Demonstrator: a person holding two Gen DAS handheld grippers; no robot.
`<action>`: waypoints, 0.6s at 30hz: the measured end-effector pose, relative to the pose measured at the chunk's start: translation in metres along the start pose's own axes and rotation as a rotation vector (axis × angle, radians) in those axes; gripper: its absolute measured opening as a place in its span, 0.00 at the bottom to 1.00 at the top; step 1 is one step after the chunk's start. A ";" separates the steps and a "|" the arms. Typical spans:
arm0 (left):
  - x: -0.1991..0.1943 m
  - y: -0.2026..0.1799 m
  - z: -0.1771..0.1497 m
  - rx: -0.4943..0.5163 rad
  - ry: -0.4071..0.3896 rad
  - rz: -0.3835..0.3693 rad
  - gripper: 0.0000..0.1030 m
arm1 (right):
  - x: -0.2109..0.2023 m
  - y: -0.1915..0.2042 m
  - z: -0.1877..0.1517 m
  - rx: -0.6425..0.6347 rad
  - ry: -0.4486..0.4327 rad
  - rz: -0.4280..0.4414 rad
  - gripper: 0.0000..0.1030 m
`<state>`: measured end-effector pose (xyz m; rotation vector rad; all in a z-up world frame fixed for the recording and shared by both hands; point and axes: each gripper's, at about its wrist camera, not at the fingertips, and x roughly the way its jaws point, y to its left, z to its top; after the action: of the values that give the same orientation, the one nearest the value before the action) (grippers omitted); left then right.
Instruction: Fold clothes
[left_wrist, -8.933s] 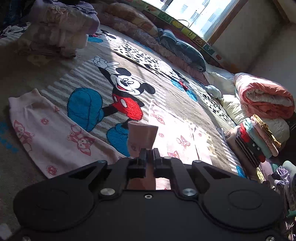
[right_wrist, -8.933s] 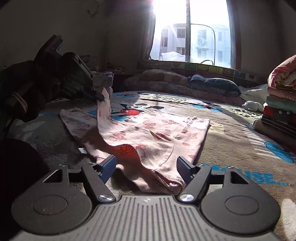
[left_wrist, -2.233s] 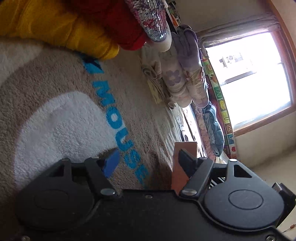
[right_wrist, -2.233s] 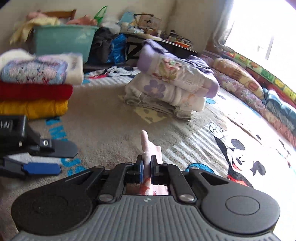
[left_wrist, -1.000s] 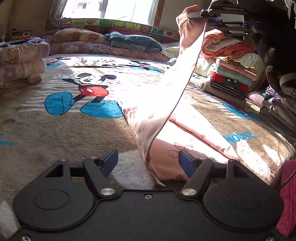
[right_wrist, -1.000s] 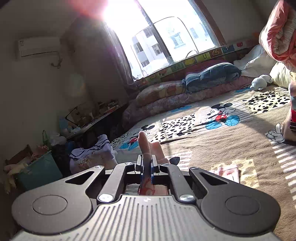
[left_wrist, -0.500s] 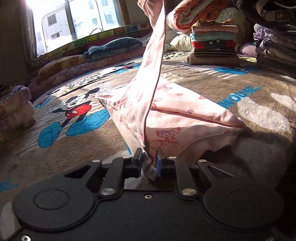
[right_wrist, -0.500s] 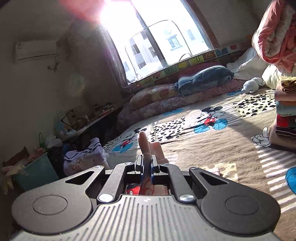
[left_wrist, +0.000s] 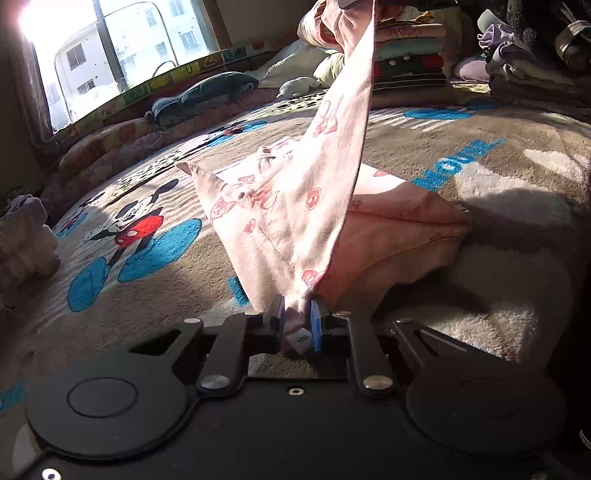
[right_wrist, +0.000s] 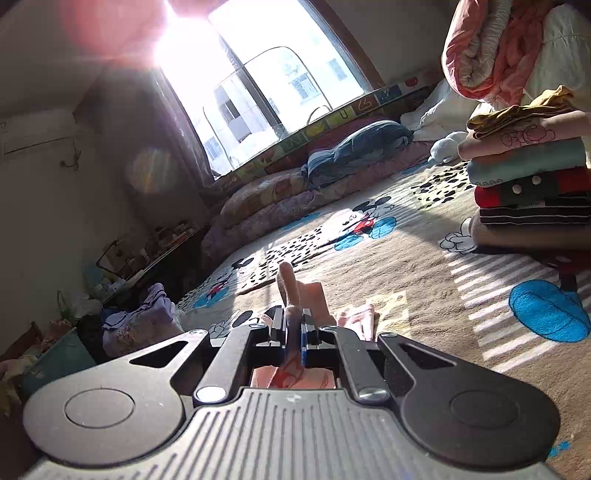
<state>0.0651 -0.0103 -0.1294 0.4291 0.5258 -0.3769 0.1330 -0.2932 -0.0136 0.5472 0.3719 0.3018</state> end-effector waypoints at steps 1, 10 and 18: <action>0.000 0.000 0.000 0.000 0.000 -0.001 0.13 | -0.002 -0.007 -0.003 0.014 -0.001 -0.012 0.09; -0.002 -0.001 0.002 0.023 -0.011 -0.015 0.10 | -0.005 -0.059 -0.034 0.113 0.025 -0.092 0.09; -0.011 0.007 0.001 0.024 -0.008 -0.205 0.10 | -0.001 -0.074 -0.048 0.153 0.031 -0.099 0.09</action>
<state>0.0600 -0.0021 -0.1199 0.3978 0.5597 -0.5823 0.1253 -0.3324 -0.0918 0.6725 0.4527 0.1871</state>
